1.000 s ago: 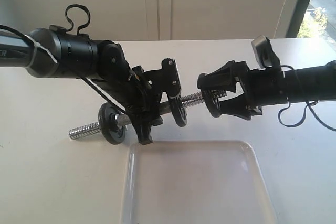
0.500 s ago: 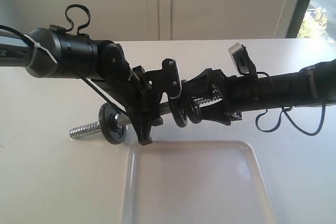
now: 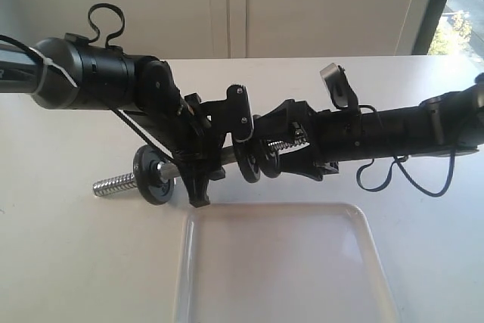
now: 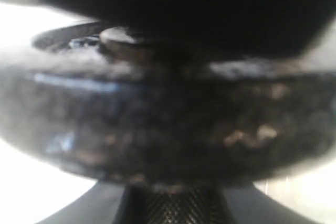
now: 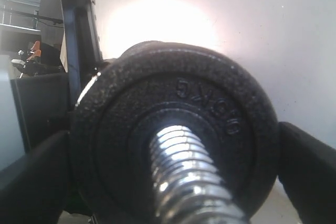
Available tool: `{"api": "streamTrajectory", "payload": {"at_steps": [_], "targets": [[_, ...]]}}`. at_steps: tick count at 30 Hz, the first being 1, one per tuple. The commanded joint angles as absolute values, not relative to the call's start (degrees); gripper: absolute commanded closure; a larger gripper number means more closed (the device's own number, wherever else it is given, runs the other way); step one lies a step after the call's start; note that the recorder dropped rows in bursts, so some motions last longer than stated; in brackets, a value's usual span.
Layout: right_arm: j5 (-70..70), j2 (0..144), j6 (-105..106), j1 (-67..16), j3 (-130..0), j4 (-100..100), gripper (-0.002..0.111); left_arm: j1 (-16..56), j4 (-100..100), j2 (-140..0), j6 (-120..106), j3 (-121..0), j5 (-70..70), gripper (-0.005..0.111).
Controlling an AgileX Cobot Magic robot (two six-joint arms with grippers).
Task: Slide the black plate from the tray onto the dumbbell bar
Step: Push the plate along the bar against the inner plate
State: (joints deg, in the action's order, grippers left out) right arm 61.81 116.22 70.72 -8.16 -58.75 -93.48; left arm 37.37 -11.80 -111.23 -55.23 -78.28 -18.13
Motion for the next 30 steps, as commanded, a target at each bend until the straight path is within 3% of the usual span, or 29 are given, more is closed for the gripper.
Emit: {"api": "streamTrajectory", "payload": {"at_steps": [1, 6, 8, 25, 30], "targets": [[69.96, 115.91, 71.92, -10.43, -58.50, -91.76, 0.069, 37.95, -17.12, -107.93, -53.68, -80.09, -9.58, 0.107], [69.96, 116.00, 71.92, -10.43, -58.50, -91.40, 0.018, 37.95, -17.12, -107.93, -53.68, -80.09, -9.58, 0.107], [69.96, 116.00, 71.92, -10.31, -58.50, -90.61, 0.013, 37.95, -17.12, -107.93, -53.68, -80.09, -9.58, 0.107], [69.96, 116.00, 72.20, -2.73, -58.73, -84.92, 0.013, 37.85, -17.12, -108.60, -53.68, -80.09, -10.03, 0.107], [69.96, 116.00, 71.55, -2.71, -58.73, -81.20, 0.018, 37.85, -17.12, -109.08, -53.68, -80.09, -10.33, 0.107]]}}
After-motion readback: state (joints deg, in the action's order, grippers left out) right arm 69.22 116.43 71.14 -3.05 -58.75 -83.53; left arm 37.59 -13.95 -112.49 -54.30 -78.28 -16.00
